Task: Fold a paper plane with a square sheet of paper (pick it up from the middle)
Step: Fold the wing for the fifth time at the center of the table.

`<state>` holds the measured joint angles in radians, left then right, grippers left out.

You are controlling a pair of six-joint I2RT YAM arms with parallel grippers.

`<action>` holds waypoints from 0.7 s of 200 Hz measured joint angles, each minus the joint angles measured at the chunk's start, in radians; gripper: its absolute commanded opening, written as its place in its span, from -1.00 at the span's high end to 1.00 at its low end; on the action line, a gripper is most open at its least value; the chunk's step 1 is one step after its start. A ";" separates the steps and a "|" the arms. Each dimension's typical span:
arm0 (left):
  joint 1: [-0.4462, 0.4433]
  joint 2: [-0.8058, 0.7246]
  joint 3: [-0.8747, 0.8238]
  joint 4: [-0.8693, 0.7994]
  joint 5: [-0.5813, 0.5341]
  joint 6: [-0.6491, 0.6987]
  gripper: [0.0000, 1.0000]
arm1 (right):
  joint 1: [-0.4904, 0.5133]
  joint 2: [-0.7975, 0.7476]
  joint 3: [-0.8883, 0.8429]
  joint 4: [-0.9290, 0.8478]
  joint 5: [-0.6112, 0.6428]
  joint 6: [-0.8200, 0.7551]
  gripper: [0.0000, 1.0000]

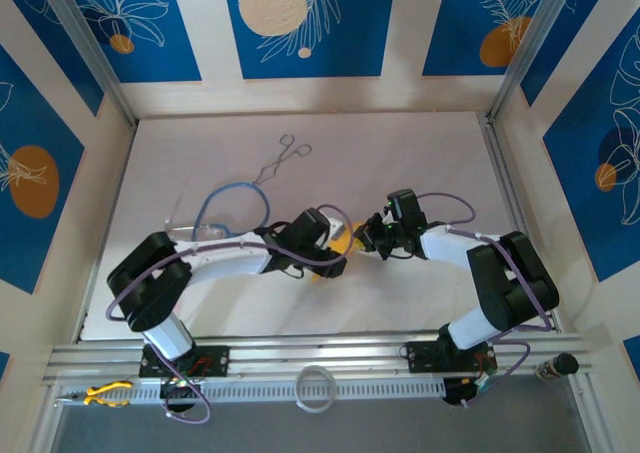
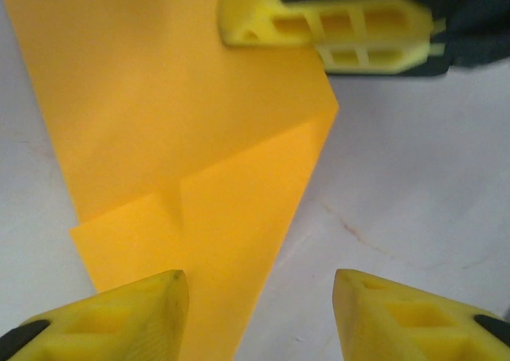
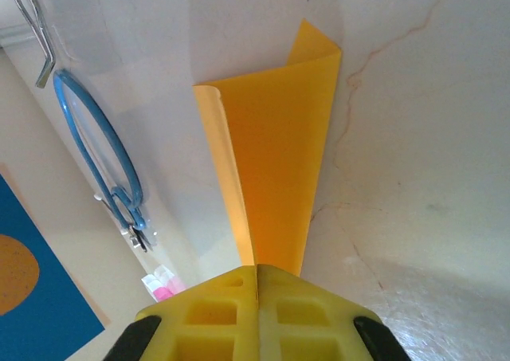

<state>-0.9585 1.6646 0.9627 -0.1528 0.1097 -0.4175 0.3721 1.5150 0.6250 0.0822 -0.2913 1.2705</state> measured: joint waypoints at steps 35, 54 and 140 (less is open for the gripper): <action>-0.073 0.043 0.035 -0.050 -0.121 0.081 -0.05 | 0.000 0.000 0.000 0.000 0.000 0.008 0.95; -0.095 0.056 0.058 -0.074 -0.183 0.111 -0.03 | 0.000 0.000 0.000 -0.001 0.000 0.008 0.95; -0.143 0.090 0.080 -0.136 -0.370 0.195 0.29 | 0.000 0.000 0.000 -0.001 0.000 0.008 0.95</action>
<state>-1.1011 1.7546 1.0428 -0.2890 -0.2604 -0.2226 0.3725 1.5150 0.6250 0.0814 -0.2913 1.2781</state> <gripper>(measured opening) 0.382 0.045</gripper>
